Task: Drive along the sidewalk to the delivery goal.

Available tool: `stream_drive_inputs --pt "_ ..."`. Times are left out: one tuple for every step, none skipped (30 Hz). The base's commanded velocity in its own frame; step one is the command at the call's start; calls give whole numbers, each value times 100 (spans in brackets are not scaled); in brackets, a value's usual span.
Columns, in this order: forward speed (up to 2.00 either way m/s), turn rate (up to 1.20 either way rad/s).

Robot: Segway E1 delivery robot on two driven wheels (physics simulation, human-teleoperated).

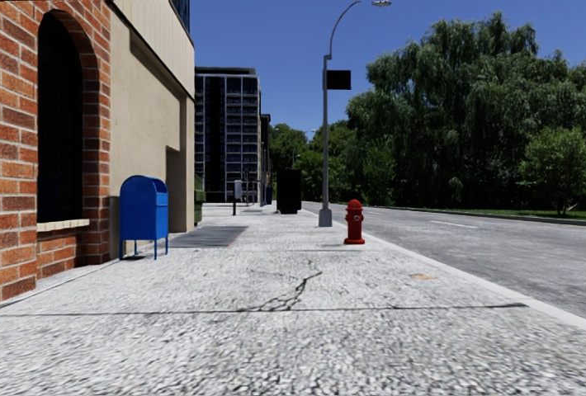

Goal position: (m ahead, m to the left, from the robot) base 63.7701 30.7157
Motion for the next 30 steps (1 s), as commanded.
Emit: stream_drive_inputs --pt "200 103" --pt "200 120" --pt "200 120" --pt "200 120" --pt "200 119" --pt "200 0" --pt "200 0" --pt "200 0" --pt "200 0" --pt "200 0" --pt "200 0" --pt "200 0" --pt "200 0" --pt "200 0" --pt "200 0" --pt "200 0" --pt "200 0" --pt "200 0" --pt "200 0" --pt "200 0" --pt "200 0" --pt "200 8" --pt "200 8" --pt "200 86" --pt "200 120" --pt "200 120" --pt "200 0" --pt "200 0" --pt "200 0" --pt "200 0"
